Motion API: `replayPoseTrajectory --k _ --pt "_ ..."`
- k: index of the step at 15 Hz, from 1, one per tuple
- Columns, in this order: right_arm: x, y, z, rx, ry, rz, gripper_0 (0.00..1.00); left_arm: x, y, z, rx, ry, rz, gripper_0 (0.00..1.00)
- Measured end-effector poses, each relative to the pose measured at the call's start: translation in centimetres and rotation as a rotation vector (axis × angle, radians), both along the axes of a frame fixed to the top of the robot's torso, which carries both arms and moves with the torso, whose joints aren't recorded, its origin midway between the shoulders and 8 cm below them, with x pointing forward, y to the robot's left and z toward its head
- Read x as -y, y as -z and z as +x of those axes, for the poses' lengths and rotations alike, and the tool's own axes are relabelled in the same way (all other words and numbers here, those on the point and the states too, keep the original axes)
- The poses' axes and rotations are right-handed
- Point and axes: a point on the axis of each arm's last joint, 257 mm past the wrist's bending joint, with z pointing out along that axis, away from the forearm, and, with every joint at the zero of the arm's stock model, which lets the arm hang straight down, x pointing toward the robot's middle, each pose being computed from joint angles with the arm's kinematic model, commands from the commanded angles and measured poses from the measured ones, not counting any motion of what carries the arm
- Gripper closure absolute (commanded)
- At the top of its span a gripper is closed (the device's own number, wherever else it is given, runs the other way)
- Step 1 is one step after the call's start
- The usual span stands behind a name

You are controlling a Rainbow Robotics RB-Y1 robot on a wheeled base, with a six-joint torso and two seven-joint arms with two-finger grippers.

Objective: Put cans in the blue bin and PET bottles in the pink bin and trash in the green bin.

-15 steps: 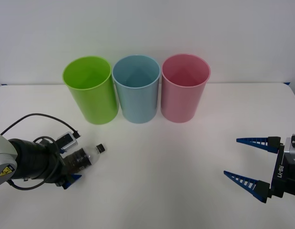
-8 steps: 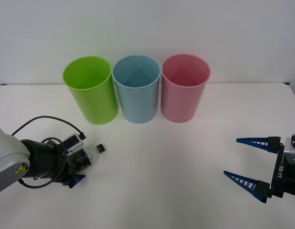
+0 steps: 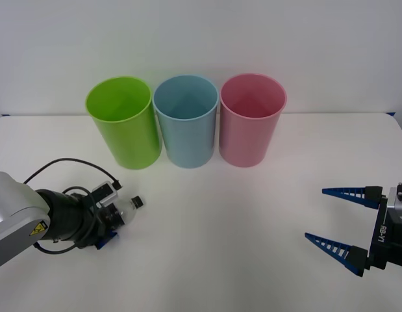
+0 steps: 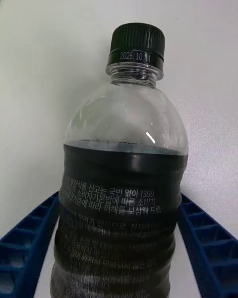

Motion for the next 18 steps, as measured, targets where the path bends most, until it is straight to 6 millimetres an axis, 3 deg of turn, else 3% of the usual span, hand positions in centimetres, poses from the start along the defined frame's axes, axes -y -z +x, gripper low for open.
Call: replayPoseTrajectory --k 8,11,18 --pt "0.0 0.0 0.0 0.0 0.0 0.0 0.0 0.1 0.2 -0.1 0.004 0.021 0.005 1.0" --pt "0.0 0.0 0.0 0.0 0.0 0.0 0.0 1.5 -0.2 0.0 0.021 0.038 -0.057 1.0" --pt "0.0 0.0 0.0 0.0 0.0 0.0 0.0 5.3 -3.2 0.2 0.094 0.115 -0.288 1.0"
